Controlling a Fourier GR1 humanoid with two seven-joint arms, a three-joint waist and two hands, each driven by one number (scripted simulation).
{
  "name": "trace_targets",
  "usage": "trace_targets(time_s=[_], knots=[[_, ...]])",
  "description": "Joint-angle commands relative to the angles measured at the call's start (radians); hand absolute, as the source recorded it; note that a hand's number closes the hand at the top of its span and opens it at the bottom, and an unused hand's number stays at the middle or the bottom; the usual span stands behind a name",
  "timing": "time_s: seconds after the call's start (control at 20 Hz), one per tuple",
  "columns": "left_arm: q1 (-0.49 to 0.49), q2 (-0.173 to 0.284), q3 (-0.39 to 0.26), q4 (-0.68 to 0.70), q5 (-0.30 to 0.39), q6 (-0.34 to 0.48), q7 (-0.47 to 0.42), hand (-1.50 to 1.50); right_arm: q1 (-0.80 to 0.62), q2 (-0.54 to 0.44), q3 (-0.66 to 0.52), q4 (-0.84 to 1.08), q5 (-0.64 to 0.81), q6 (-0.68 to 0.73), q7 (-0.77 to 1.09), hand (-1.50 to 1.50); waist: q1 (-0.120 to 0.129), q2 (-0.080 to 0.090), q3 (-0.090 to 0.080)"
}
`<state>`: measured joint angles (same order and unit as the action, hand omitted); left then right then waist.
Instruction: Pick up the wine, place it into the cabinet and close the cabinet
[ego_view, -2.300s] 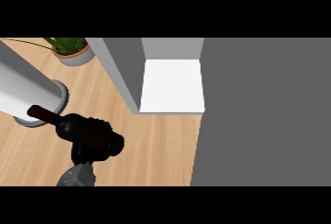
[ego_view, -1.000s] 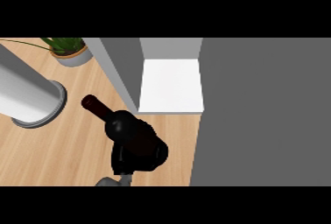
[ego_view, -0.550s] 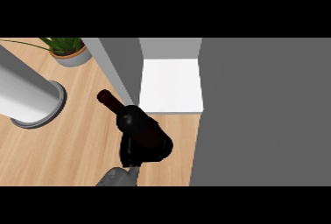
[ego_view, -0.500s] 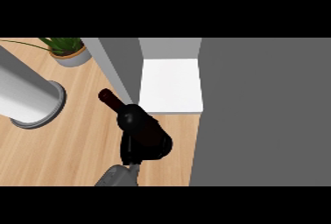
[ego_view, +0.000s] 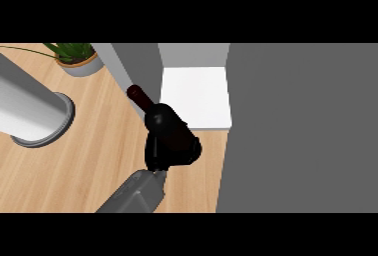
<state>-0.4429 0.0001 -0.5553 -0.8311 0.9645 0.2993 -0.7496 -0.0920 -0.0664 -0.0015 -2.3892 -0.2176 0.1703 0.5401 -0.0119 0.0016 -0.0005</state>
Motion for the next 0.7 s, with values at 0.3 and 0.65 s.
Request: trace_targets(time_s=[0.3,0.65], knots=[[-0.216,0.0,0.03,0.167,0.154,0.02,0.021,1.5,-0.026,-0.013,-0.037,0.046,-0.036,0.014,-0.028,-1.5,-0.005,0.002,0.0],[-0.304,0.0,0.116,0.291,0.123,-0.04,0.008,1.5,-0.032,0.002,-0.008,-0.003,-0.026,-0.026,0.02,-1.5,-0.002,0.002,0.0]])
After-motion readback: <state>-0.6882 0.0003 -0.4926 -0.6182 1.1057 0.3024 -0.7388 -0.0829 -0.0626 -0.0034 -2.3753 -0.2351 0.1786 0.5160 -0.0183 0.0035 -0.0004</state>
